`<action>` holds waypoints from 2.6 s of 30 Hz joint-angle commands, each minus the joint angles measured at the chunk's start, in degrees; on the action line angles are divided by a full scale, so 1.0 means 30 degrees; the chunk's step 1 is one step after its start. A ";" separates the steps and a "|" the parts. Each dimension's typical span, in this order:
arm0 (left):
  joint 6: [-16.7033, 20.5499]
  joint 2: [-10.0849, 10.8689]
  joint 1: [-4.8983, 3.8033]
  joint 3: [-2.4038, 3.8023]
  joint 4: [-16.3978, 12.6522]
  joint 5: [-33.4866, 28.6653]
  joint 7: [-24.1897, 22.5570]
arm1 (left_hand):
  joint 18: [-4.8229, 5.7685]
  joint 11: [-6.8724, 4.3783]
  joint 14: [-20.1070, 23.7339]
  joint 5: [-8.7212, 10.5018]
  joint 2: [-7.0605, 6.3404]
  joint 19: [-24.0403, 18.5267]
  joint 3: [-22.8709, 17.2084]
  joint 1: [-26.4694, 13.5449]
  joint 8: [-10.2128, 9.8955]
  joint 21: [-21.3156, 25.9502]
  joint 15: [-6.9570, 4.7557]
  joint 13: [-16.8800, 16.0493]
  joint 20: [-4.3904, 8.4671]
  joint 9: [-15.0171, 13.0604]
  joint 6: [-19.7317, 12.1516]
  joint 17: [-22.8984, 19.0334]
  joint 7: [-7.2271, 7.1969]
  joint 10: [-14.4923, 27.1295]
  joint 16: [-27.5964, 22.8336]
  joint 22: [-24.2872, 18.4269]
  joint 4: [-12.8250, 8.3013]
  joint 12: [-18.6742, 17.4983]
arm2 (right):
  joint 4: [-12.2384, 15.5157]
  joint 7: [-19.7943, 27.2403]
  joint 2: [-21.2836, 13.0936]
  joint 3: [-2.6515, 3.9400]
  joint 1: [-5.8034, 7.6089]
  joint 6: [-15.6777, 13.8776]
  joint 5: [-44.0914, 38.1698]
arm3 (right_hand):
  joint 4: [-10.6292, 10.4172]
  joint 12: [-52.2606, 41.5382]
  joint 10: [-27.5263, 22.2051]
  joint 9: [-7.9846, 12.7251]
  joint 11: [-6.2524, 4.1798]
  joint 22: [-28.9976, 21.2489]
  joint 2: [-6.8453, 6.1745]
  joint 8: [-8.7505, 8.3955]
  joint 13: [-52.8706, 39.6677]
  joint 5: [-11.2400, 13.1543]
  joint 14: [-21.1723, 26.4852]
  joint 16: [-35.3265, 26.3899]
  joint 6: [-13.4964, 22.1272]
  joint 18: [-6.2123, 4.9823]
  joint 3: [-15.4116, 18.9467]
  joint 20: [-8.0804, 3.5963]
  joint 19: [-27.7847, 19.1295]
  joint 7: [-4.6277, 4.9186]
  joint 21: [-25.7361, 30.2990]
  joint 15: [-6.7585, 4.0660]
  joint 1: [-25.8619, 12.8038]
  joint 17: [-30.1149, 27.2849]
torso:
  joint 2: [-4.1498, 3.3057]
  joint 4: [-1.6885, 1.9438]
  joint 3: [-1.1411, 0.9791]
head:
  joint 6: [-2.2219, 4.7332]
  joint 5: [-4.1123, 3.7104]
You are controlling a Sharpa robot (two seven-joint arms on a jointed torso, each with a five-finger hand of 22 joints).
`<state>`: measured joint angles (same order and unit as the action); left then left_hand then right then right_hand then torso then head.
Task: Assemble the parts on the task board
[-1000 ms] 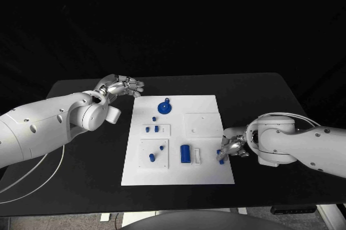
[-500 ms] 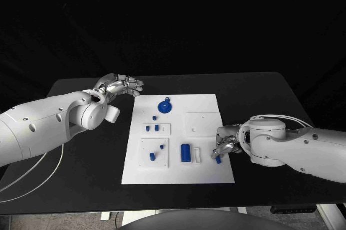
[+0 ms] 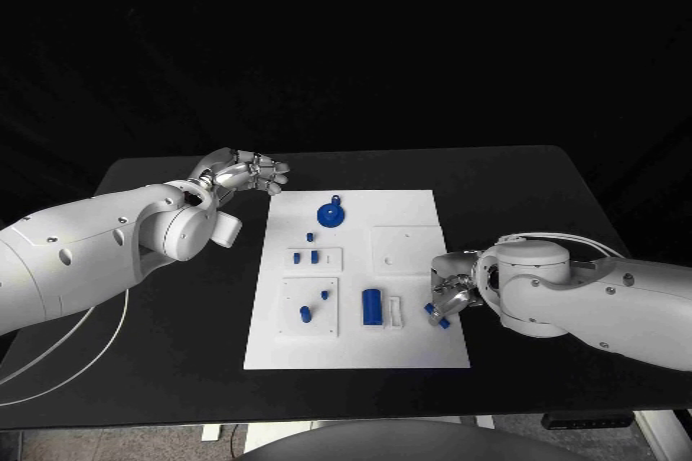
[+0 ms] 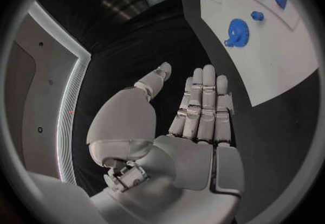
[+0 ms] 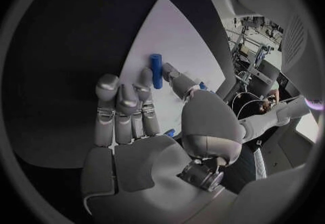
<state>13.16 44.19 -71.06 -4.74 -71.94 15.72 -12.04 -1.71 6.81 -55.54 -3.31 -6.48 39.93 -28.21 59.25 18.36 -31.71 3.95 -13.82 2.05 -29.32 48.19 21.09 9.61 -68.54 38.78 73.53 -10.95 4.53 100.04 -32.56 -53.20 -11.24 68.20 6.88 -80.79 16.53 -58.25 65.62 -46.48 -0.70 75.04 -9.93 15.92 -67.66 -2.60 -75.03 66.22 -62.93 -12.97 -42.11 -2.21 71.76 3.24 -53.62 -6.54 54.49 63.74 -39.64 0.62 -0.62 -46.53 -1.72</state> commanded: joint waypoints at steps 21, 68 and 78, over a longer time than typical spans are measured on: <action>-0.0322 -0.0001 -0.0010 0.0005 -0.0061 0.0130 -0.0218 | 0.0062 -0.0061 -0.0064 0.0019 0.0058 0.0040 -0.0028 -0.0110 0.0027 0.0133 0.0019 -0.0023 -0.0114 0.0015 -0.0136 0.0052 -0.0011 0.0118 -0.0081 0.0052 0.0085 -0.0073 | -0.0365 0.0820 -0.0330 -0.0292 -0.0253 -0.2693 0.3781 | -0.2475 -0.0135 0.0410 0.3770 -0.0022 0.0199 -0.0904 -0.1267 0.0166 -0.1370 -0.0250 0.0002 0.1021 -0.0675 -0.0577 0.0084 0.0415 0.0783 -0.0032 -0.0050 -0.1678 0.0023 | -0.0013 -0.0008 -0.0022 | 0.0089 0.0043; -0.0419 0.0001 -0.0010 -0.0006 -0.0046 0.0149 -0.0110 | 0.0063 -0.0059 -0.0069 0.0026 0.0030 0.0045 -0.0009 -0.0089 0.0031 0.0159 0.0020 -0.0028 -0.0115 0.0016 -0.0147 0.0111 -0.0007 0.0124 -0.0117 0.0092 0.0076 -0.0073 | -0.0071 0.0077 0.0243 -0.0270 0.0147 -0.0961 0.4893 | -0.3720 -0.0248 0.0533 0.3980 -0.0174 0.0231 -0.1254 -0.0990 0.0185 -0.0072 -0.0254 0.0064 0.0842 -0.0675 0.1217 -0.0223 0.0530 0.0637 0.0010 -0.0210 -0.3672 0.0103 | -0.0013 -0.0040 -0.0028 | 0.0007 0.0107; -0.0468 -0.0016 -0.0010 -0.0009 -0.0050 0.0178 -0.0085 | 0.0065 -0.0058 -0.0068 0.0030 0.0031 0.0047 -0.0002 -0.0097 0.0031 0.0165 0.0022 -0.0029 -0.0117 0.0016 -0.0150 0.0122 -0.0006 0.0125 -0.0126 0.0099 0.0084 -0.0073 | -0.0420 -0.0191 0.0871 -0.0281 0.0059 -0.0696 0.4299 | -0.3250 -0.0360 0.0682 0.3834 -0.0299 0.0330 -0.0129 -0.0780 0.0108 -0.0072 -0.0185 0.0336 0.0714 -0.0675 0.2703 -0.0354 0.0441 0.0510 -0.0237 -0.0325 -0.4207 0.0299 | -0.0023 0.0003 -0.0029 | -0.0007 0.0039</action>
<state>12.66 44.21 -71.06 -4.79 -71.98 15.95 -11.98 -1.71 6.81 -55.54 -3.31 -6.48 39.93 -28.21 59.25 18.36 -31.49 3.95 -13.83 2.05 -29.32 48.20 21.36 9.61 -68.54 38.78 73.76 -10.95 4.53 99.09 -31.55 -50.72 -11.60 69.01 1.55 -65.80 6.85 -59.15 67.40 -35.59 -1.67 75.04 -10.51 13.95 -67.26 -2.89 -75.68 66.97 -60.47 -13.66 -34.18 -2.95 73.31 4.87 -54.05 -7.31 41.65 64.59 -39.67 0.54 -0.71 -46.53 -1.59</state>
